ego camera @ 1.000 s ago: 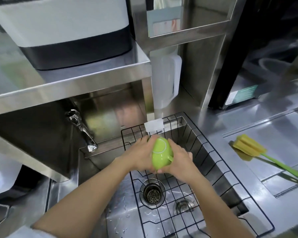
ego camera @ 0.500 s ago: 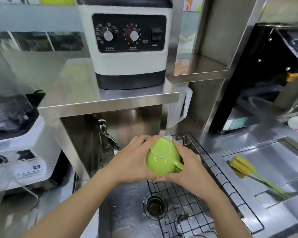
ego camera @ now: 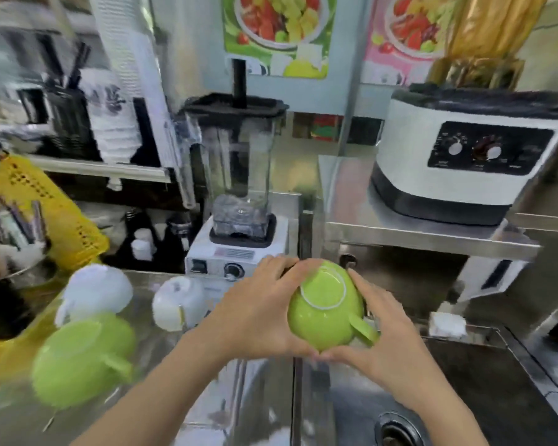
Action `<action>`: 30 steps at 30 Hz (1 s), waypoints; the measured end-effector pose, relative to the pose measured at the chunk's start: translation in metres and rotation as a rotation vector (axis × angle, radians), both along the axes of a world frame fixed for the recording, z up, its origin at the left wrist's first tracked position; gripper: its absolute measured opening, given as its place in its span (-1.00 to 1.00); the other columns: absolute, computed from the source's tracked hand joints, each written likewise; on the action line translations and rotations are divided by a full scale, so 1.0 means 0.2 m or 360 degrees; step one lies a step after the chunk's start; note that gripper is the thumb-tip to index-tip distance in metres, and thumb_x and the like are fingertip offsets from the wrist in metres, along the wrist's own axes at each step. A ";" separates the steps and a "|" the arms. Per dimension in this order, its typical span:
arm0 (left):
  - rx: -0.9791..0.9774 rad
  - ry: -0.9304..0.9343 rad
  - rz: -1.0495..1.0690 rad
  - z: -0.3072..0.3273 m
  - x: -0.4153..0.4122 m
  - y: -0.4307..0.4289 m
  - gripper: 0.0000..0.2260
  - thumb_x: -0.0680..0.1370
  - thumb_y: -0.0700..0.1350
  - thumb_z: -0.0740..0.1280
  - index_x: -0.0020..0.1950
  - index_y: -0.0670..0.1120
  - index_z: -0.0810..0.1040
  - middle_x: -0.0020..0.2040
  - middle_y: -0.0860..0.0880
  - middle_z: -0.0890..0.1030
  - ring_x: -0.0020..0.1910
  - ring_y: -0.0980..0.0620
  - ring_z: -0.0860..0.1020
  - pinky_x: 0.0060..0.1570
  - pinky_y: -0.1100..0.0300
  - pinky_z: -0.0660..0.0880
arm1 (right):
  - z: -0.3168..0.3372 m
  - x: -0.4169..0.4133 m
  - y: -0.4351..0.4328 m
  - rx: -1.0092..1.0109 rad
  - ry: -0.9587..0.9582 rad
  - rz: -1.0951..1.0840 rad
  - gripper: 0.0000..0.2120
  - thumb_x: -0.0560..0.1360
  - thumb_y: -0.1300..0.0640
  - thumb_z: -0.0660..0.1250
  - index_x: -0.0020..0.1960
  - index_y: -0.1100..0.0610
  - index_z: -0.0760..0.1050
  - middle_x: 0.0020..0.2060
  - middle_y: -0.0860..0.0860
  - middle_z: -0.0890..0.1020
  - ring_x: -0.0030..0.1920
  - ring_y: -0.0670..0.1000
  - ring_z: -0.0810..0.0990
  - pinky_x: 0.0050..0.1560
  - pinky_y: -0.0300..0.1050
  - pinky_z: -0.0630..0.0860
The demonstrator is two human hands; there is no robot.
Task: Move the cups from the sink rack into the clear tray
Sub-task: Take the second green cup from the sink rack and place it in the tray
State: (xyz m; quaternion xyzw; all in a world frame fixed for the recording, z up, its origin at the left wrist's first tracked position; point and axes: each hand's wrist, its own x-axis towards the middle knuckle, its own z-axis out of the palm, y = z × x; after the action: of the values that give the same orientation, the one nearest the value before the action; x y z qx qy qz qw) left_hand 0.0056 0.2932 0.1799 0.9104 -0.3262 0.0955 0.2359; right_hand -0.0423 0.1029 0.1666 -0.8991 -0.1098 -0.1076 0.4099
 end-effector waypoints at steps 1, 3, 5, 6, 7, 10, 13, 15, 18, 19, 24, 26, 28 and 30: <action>-0.0004 0.0008 0.0041 0.01 -0.01 0.08 -0.08 0.14 0.26 0.52 0.36 0.26 0.08 0.24 0.08 0.36 0.24 0.10 0.30 0.18 0.01 0.43 | 0.01 0.02 0.07 -0.0008 0.0006 0.0034 -0.09 -0.06 -0.26 0.45 0.19 -0.44 0.08 0.11 -0.49 0.26 0.17 -0.32 0.27 0.25 -0.27 0.21; 0.0007 0.0024 0.0121 0.01 -0.03 0.22 -0.07 0.14 0.25 0.52 0.39 0.20 0.11 0.23 0.05 0.37 0.24 0.08 0.31 0.19 0.04 0.41 | 0.03 0.04 0.21 -0.0045 -0.0025 0.0110 -0.10 -0.07 -0.29 0.43 0.19 -0.43 0.08 0.10 -0.48 0.27 0.14 -0.38 0.27 0.24 -0.22 0.22; -0.0003 0.0029 0.0192 0.01 -0.05 0.36 -0.06 0.14 0.27 0.51 0.40 0.16 0.14 0.26 0.04 0.37 0.27 0.06 0.32 0.21 0.02 0.42 | 0.03 0.07 0.33 -0.0072 -0.0027 0.0182 -0.04 -0.04 -0.22 0.53 0.22 -0.39 0.08 0.11 -0.47 0.26 0.14 -0.39 0.26 0.26 -0.22 0.22; -0.0015 0.0033 0.0231 0.00 -0.07 0.42 -0.06 0.13 0.28 0.50 0.41 0.16 0.13 0.27 0.04 0.37 0.28 0.06 0.32 0.21 0.01 0.42 | 0.02 0.08 0.39 -0.0076 -0.0002 0.0217 -0.01 -0.01 -0.14 0.59 0.25 -0.35 0.09 0.12 -0.47 0.26 0.18 -0.32 0.27 0.30 -0.21 0.21; -0.0019 0.0050 0.0272 -0.01 -0.09 0.48 -0.06 0.13 0.29 0.48 0.41 0.17 0.11 0.28 0.05 0.36 0.28 0.07 0.31 0.21 0.00 0.42 | 0.01 0.08 0.44 -0.0086 0.0030 0.0254 0.00 0.03 -0.09 0.61 0.28 -0.32 0.08 0.13 -0.45 0.25 0.24 -0.24 0.26 0.33 -0.20 0.20; 0.0009 0.0125 0.0375 -0.06 -0.17 0.62 -0.04 0.12 0.34 0.41 0.41 0.21 0.05 0.29 0.09 0.31 0.30 0.11 0.25 0.21 0.01 0.42 | -0.04 0.08 0.56 -0.0145 0.0114 0.0375 -0.03 0.07 -0.11 0.60 0.23 -0.42 0.01 0.13 -0.49 0.19 0.30 -0.20 0.22 0.29 -0.32 0.17; 0.0042 0.0191 0.0440 -0.14 -0.25 0.70 -0.04 0.15 0.30 0.45 0.43 0.21 0.04 0.31 0.11 0.29 0.30 0.12 0.23 0.25 0.12 0.35 | -0.10 0.05 0.66 -0.0193 0.0241 0.0430 0.00 0.00 -0.23 0.56 0.20 -0.42 -0.05 0.12 -0.50 0.16 0.31 -0.22 0.19 0.21 -0.45 0.14; 0.0063 0.0202 0.0467 -0.19 -0.28 0.72 -0.04 0.17 0.28 0.47 0.44 0.20 0.03 0.32 0.12 0.28 0.28 0.14 0.22 0.21 0.27 0.26 | -0.14 0.04 0.70 -0.0263 0.0279 0.0445 0.04 0.01 -0.22 0.57 0.25 -0.35 -0.05 0.17 -0.41 0.21 0.33 -0.20 0.19 0.24 -0.40 0.11; 0.0059 0.0231 0.0485 -0.25 -0.31 0.74 -0.04 0.18 0.30 0.46 0.45 0.19 0.02 0.32 0.11 0.27 0.27 0.11 0.24 0.21 0.26 0.26 | -0.17 0.02 0.71 -0.0310 0.0322 0.0428 0.04 0.06 -0.10 0.60 0.29 -0.34 -0.05 0.21 -0.34 0.25 0.30 -0.17 0.21 0.26 -0.34 0.14; 0.0063 0.0238 0.0488 -0.26 -0.31 0.74 -0.04 0.18 0.31 0.45 0.44 0.18 0.02 0.31 0.10 0.28 0.27 0.09 0.25 0.23 0.22 0.29 | -0.18 0.02 0.71 -0.0312 0.0344 0.0406 0.07 0.05 -0.11 0.60 0.34 -0.31 -0.02 0.23 -0.29 0.27 0.32 -0.13 0.22 0.31 -0.28 0.16; 0.0114 0.0250 0.0492 -0.27 -0.31 0.73 -0.05 0.18 0.33 0.44 0.43 0.19 0.00 0.29 0.08 0.29 0.25 0.05 0.28 0.19 0.05 0.40 | -0.20 0.00 0.71 -0.0304 0.0386 0.0310 0.14 -0.11 -0.28 0.49 0.40 -0.25 0.10 0.30 -0.22 0.37 0.33 -0.05 0.26 0.38 -0.10 0.23; 0.0122 0.0252 0.0483 -0.27 -0.31 0.72 -0.05 0.19 0.34 0.43 0.42 0.20 -0.01 0.29 0.09 0.29 0.24 0.05 0.27 0.14 0.06 0.42 | -0.19 -0.01 0.70 -0.0302 0.0396 0.0294 0.10 -0.11 -0.26 0.47 0.35 -0.33 0.07 0.26 -0.22 0.38 0.31 -0.06 0.26 0.33 -0.15 0.24; 0.0134 0.0248 0.0474 -0.27 -0.31 0.70 -0.05 0.19 0.34 0.42 0.43 0.19 -0.02 0.30 0.08 0.29 0.25 0.04 0.27 0.13 0.09 0.40 | -0.18 -0.02 0.69 -0.0290 0.0431 0.0280 0.00 -0.10 -0.22 0.49 0.24 -0.44 0.08 0.23 -0.22 0.39 0.30 -0.06 0.26 0.34 -0.14 0.25; 0.0147 0.0254 0.0467 -0.28 -0.31 0.69 -0.03 0.19 0.33 0.43 0.45 0.15 -0.02 0.31 0.06 0.29 0.26 0.03 0.27 0.15 0.11 0.35 | -0.17 -0.02 0.68 -0.0281 0.0472 0.0270 -0.05 -0.06 -0.13 0.54 0.19 -0.49 0.11 0.21 -0.21 0.40 0.29 -0.06 0.27 0.34 -0.12 0.26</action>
State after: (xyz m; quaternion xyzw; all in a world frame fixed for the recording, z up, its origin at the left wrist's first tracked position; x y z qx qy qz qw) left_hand -0.0557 0.4305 0.1238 0.9628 -0.1742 0.0412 0.2024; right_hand -0.0463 0.2390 0.1318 -0.9251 -0.1324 0.0710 0.3488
